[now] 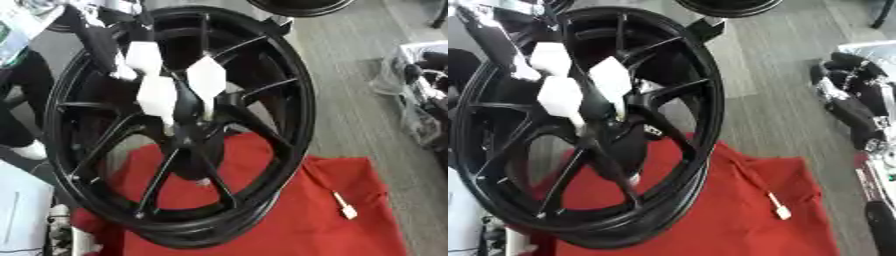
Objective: Pull the pin out of the wheel hub.
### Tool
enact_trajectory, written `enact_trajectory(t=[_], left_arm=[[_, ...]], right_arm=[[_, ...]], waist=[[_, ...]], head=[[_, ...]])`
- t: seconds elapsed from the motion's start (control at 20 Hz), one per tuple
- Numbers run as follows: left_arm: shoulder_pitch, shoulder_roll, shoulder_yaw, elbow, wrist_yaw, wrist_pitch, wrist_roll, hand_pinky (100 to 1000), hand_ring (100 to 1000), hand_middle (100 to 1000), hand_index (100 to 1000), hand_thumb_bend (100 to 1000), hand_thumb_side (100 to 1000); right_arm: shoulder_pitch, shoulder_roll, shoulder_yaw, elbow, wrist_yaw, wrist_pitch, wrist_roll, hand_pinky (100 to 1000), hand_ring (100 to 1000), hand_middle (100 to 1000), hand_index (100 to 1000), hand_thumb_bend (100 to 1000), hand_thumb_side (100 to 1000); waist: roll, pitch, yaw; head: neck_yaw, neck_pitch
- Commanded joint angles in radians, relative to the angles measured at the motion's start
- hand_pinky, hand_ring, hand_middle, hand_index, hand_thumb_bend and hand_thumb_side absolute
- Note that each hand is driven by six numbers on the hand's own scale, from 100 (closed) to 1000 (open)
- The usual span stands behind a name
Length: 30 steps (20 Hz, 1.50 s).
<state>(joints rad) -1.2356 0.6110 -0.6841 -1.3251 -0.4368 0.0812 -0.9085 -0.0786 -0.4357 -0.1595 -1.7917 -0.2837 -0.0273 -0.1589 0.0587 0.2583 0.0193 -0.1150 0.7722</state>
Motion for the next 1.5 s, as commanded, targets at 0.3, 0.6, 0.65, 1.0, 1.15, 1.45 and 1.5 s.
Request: enact_trajectory(t=[0.3, 0.6, 0.65, 1.0, 1.15, 1.45, 1.5], left_arm=[[-0.034, 0.048, 0.075, -0.056, -0.018, 0.035, 0.001, 828, 672, 512, 327, 260, 107], [-0.028, 0.083, 0.171, -0.123, 0.015, 0.083, 0.001, 836, 670, 509, 329, 185, 112], [-0.024, 0.092, 0.197, -0.133, 0.021, 0.097, 0.001, 837, 669, 508, 329, 163, 114], [0.081, 0.213, 0.395, -0.226, 0.077, 0.184, 0.023, 838, 665, 504, 330, 100, 119], [0.182, 0.307, 0.465, -0.278, 0.086, 0.207, 0.075, 835, 665, 505, 331, 100, 110], [0.437, 0.485, 0.632, -0.392, 0.094, 0.254, 0.243, 835, 665, 507, 339, 100, 102], [0.482, 0.502, 0.659, -0.404, 0.104, 0.264, 0.270, 836, 664, 507, 342, 100, 107]], right_arm=[[-0.007, -0.022, -0.006, -0.007, 0.007, 0.002, -0.002, 891, 669, 639, 734, 350, 229], [-0.008, -0.022, -0.007, -0.010, 0.005, 0.001, -0.003, 892, 670, 639, 735, 350, 227], [-0.008, -0.023, -0.007, -0.011, 0.004, 0.000, -0.004, 892, 670, 639, 735, 351, 226], [-0.001, -0.023, -0.015, -0.015, 0.004, -0.004, -0.010, 892, 670, 639, 735, 354, 224], [0.001, -0.024, -0.020, -0.019, 0.005, -0.007, -0.015, 892, 670, 639, 735, 354, 223], [0.001, -0.019, -0.030, -0.029, 0.005, -0.011, -0.025, 892, 670, 639, 735, 356, 221], [0.000, -0.018, -0.031, -0.030, 0.005, -0.012, -0.026, 892, 670, 639, 735, 354, 222]], waist=[[-0.006, -0.028, 0.001], [-0.010, -0.027, 0.001], [-0.011, -0.028, 0.002], [-0.015, -0.026, 0.010], [-0.018, -0.021, 0.012], [-0.029, -0.008, 0.018], [-0.030, -0.006, 0.020]], head=[[0.004, -0.002], [0.002, -0.002], [0.001, -0.002], [-0.021, -0.002], [-0.032, -0.002], [-0.047, -0.002], [-0.047, -0.002]])
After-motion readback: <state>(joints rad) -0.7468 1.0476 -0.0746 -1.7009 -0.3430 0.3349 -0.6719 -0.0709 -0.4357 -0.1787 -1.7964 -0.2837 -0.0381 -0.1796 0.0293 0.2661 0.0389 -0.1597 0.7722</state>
